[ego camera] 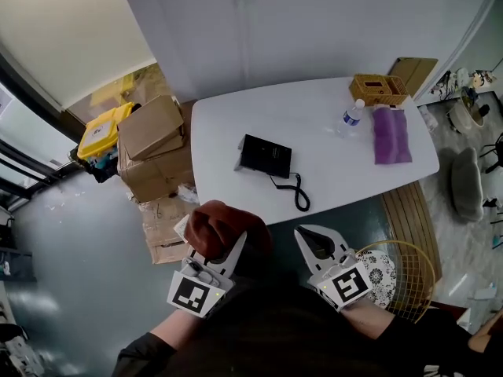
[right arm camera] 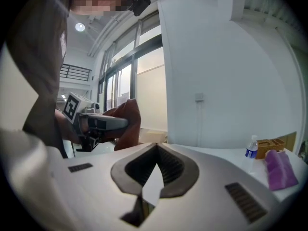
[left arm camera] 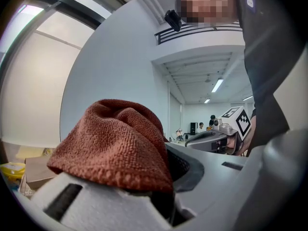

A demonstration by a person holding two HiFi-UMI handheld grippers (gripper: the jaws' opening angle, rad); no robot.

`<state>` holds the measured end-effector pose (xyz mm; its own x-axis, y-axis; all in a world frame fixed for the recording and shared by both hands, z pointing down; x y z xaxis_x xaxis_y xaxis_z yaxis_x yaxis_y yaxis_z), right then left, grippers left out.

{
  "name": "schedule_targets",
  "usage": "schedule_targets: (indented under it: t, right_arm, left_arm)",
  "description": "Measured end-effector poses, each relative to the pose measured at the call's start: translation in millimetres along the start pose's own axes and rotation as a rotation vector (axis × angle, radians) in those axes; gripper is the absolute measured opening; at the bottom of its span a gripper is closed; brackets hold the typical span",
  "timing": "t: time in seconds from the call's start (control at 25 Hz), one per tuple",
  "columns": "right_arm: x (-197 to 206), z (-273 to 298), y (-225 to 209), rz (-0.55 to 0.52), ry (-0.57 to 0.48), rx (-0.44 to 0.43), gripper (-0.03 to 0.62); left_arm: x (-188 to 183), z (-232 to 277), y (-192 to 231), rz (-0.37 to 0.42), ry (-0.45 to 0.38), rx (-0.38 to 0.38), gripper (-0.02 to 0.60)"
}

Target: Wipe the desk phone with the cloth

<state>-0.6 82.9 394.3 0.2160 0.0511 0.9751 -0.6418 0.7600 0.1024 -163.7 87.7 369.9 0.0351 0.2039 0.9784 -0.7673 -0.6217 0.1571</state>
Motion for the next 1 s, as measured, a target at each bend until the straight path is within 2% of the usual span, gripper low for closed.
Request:
schedule_targets:
  t: [0.28, 0.48, 0.64, 0.76, 1.0]
  right_arm:
    - [-8, 47, -16, 0.004, 0.046, 0.124, 0.026]
    - [-4, 64, -26, 0.003, 0.053, 0.131, 0.026]
    - [10, 73, -48, 0.026, 0.061, 0.099, 0.026]
    - [22, 75, -70, 0.036, 0.068, 0.062, 0.026]
    - [48, 75, -114, 0.071, 0.084, 0.008, 0.026]
  left_arm:
    - [7, 24, 59, -0.021, 0.044, 0.099, 0.057]
    - [15, 47, 79, -0.033, 0.070, 0.107, 0.057]
    - [26, 74, 94, 0.000, 0.096, 0.059, 0.057]
    - [41, 96, 103, -0.019, 0.127, 0.007, 0.057]
    - [76, 145, 134, -0.038, 0.247, -0.117, 0.057]
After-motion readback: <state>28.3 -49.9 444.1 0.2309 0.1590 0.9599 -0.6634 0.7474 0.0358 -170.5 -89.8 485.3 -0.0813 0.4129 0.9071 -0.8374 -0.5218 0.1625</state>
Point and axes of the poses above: the fingertips, and each gripper's own axes: z forward along the fingers, y to its left, x out of its underside, the point moved 4 cm from there along -z, backward along the fingers, and after that the axes turned 7 degrees about -z, right-handed, at the moved point
